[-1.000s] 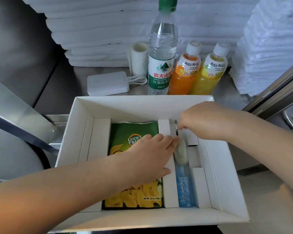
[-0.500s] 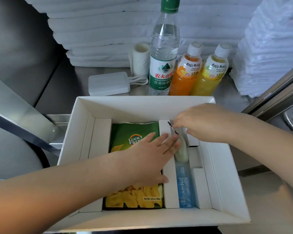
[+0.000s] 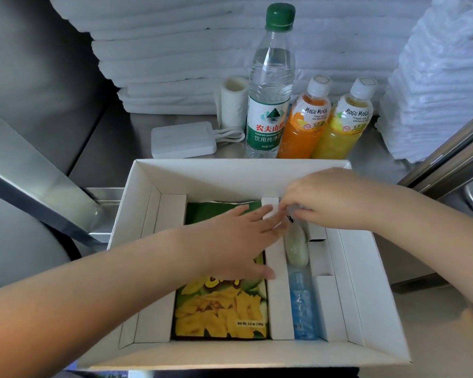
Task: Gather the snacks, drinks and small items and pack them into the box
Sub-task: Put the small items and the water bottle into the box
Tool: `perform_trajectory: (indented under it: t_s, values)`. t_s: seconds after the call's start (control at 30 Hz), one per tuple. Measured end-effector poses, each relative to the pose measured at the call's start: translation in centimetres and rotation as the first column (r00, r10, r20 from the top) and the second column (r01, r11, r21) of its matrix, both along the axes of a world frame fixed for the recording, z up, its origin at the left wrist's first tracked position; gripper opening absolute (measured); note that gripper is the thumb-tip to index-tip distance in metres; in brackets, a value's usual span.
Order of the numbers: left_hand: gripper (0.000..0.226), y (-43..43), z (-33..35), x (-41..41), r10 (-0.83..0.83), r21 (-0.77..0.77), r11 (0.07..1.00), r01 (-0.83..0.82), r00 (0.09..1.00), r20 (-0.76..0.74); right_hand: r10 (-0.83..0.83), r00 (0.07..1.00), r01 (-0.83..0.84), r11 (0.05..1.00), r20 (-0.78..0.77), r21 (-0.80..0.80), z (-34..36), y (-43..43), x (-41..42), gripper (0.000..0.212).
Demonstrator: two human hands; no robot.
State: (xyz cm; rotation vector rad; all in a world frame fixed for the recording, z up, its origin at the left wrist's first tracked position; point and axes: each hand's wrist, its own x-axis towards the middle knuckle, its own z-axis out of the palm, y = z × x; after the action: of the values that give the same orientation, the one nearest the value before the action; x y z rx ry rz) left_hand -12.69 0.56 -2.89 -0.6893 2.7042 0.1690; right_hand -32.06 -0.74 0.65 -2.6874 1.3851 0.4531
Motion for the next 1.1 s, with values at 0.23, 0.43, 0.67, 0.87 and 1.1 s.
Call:
perform_trajectory:
  t_s: [0.23,0.43,0.67,0.87,1.1]
  values:
    - [0.049,-2.1,5.3,4.7,0.059,-0.286,0.932,-0.223,0.871,-0.487,0.214,0.853,0.002,0.910,0.476,-0.414,1.7,0.5,0.6,0.024]
    - [0.061,-3.8,4.7,7.6,0.347,-0.255,0.853,-0.456,0.859,-0.376,0.249,0.827,0.019,0.884,0.504,-0.467,2.2,-2.3,2.5,0.019]
    - [0.056,-4.8,3.8,8.0,0.400,-0.183,0.847,-0.499,0.826,-0.398,0.120,0.845,0.032,0.961,0.521,-0.274,0.9,-4.5,3.0,0.034]
    - [0.048,-5.4,3.5,8.1,0.414,-0.140,0.851,-0.506,0.812,-0.412,0.144,0.840,-0.018,0.971,0.523,-0.238,0.7,-5.1,2.7,0.032]
    - [0.032,-6.6,3.4,7.9,0.438,-0.103,0.853,-0.511,0.810,-0.391,0.205,0.825,-0.065,0.960,0.526,-0.272,0.6,-6.0,2.7,0.032]
